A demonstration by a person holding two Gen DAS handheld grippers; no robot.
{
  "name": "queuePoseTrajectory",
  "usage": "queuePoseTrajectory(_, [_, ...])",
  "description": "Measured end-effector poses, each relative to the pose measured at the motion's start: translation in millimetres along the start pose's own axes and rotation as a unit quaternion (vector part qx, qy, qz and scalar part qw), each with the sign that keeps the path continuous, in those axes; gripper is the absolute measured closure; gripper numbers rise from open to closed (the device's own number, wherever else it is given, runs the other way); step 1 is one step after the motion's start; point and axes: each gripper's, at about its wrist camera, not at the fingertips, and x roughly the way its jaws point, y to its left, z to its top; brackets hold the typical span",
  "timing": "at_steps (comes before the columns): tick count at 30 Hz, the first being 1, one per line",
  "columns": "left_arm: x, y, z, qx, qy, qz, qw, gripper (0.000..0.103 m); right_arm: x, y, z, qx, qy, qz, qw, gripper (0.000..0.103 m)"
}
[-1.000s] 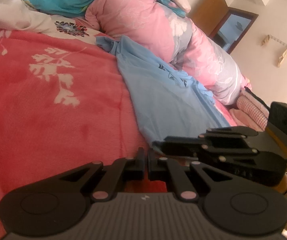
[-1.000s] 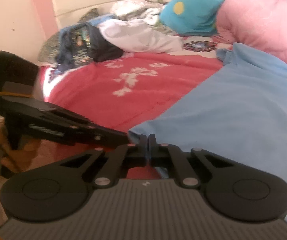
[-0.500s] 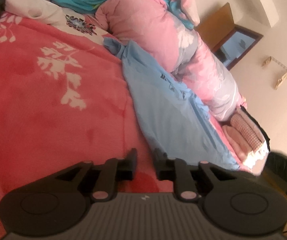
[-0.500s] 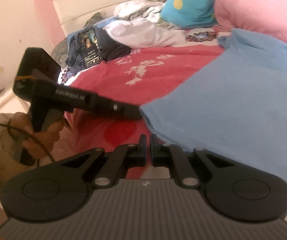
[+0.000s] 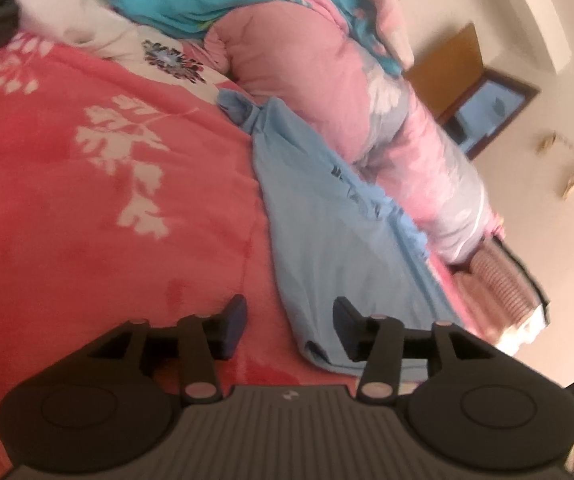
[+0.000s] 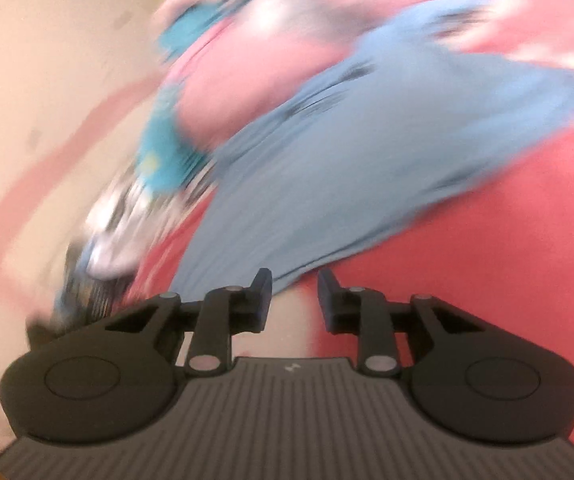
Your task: Fold clothes
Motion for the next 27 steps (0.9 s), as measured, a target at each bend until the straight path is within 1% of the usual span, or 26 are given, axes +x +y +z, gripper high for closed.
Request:
queuePoseTrajectory(2, [3.0, -9.0, -0.8, 0.017, 0.007, 0.008, 0.9998, 0.050, -18.7, -27.0, 10.2, 0.062, -0.038, -0.022, 0.997, 0.077])
queuePoseTrajectory(4, [6.4, -18.1, -2.1, 0.037, 0.014, 0.024, 0.9989, 0.050, -36.5, -51.3, 19.4, 0.113, -0.072, -0.045, 0.990, 0.076])
queuePoseTrajectory(6, [9.9, -27.8, -3.7, 0.060, 0.020, 0.046, 0.9970, 0.050, -49.0, -70.4, 27.5, 0.143, -0.098, -0.078, 0.982, 0.076])
queuePoseTrajectory(8, [13.5, -37.5, -5.3, 0.083, 0.027, 0.067, 0.9940, 0.051, -53.3, -84.4, 36.0, 0.156, -0.112, -0.095, 0.977, 0.076])
queuePoseTrajectory(10, [17.0, -46.2, -6.7, 0.105, 0.032, 0.089, 0.9900, 0.051, -52.5, -95.5, 46.4, 0.163, -0.120, -0.103, 0.974, 0.076])
queuePoseTrajectory(13, [23.0, -59.5, -10.8, 0.139, 0.036, 0.128, 0.9814, 0.063, -40.7, -103.3, 63.5, 0.155, -0.122, -0.109, 0.974, 0.076])
queuePoseTrajectory(14, [24.7, -62.9, -11.9, 0.148, 0.037, 0.139, 0.9784, 0.065, -36.3, -107.6, 69.1, 0.153, -0.122, -0.108, 0.975, 0.076])
queuePoseTrajectory(16, [27.6, -68.6, -14.0, 0.163, 0.039, 0.152, 0.9740, 0.068, -27.4, -113.1, 78.3, 0.151, -0.121, -0.105, 0.975, 0.076])
queuePoseTrajectory(19, [30.1, -72.9, -16.0, 0.173, 0.040, 0.162, 0.9707, 0.075, -21.5, -117.1, 88.2, 0.144, -0.116, -0.098, 0.978, 0.076])
queuePoseTrajectory(22, [31.5, -76.9, -17.7, 0.177, 0.039, 0.171, 0.9684, 0.082, -22.4, -117.2, 88.0, 0.130, -0.113, -0.087, 0.981, 0.077])
queuePoseTrajectory(24, [32.1, -79.0, -17.7, 0.176, 0.039, 0.179, 0.9671, 0.085, -24.7, -117.5, 86.1, 0.120, -0.111, -0.081, 0.983, 0.079])
queuePoseTrajectory(25, [32.4, -80.2, -17.2, 0.173, 0.039, 0.184, 0.9668, 0.090, -26.0, -117.2, 85.2, 0.115, -0.110, -0.080, 0.984, 0.085])
queuePoseTrajectory(26, [32.2, -81.4, -16.8, 0.169, 0.039, 0.186, 0.9670, 0.092, -27.0, -117.0, 84.3, 0.114, -0.110, -0.082, 0.984, 0.096])
queuePoseTrajectory(27, [31.7, -82.4, -16.1, 0.164, 0.039, 0.188, 0.9675, 0.094, -27.8, -117.5, 83.6, 0.117, -0.111, -0.077, 0.984, 0.097])
